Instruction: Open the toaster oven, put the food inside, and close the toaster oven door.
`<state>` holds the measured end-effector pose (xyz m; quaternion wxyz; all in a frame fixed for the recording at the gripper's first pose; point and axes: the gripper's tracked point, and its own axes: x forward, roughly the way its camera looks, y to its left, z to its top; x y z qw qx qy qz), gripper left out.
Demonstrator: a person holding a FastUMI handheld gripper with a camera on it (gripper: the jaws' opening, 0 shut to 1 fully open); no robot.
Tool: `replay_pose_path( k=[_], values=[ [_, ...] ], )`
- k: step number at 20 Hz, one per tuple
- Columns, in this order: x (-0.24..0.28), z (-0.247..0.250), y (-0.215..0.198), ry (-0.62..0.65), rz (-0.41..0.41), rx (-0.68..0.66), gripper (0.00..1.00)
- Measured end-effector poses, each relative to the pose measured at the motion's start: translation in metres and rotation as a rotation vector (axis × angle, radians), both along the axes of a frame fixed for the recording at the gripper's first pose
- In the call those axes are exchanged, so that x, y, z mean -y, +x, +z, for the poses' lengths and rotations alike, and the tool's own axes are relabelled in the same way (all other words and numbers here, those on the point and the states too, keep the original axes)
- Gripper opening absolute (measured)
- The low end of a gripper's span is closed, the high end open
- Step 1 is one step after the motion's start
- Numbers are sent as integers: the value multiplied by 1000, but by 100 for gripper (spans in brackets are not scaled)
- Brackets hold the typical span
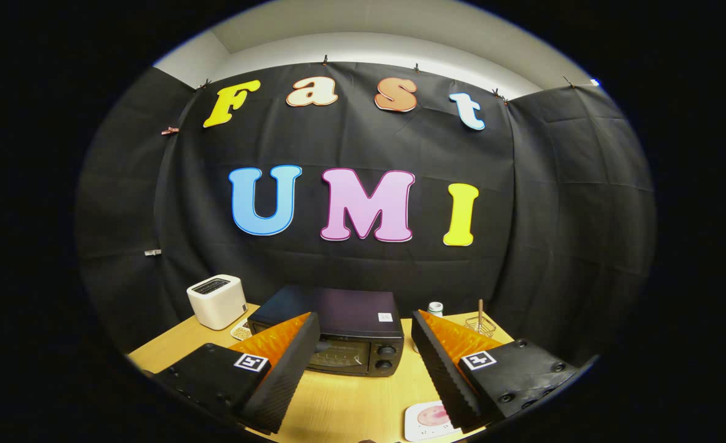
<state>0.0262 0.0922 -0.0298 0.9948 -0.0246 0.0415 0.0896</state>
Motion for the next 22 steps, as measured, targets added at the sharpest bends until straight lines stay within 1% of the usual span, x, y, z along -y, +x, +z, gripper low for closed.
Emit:
replay_pose_path(
  k=[9, 13, 16, 19, 22],
  values=[
    [-60, -31, 43, -11, 53, -44, 98],
    [-87, -48, 64, -52, 75, -41, 98],
    [-101, -75, 83, -68, 77, -80, 98],
    [-109, -105, 101, -82, 52, -118, 98],
    [-115, -141, 115, -47, 31, -204, 98]
  ],
)
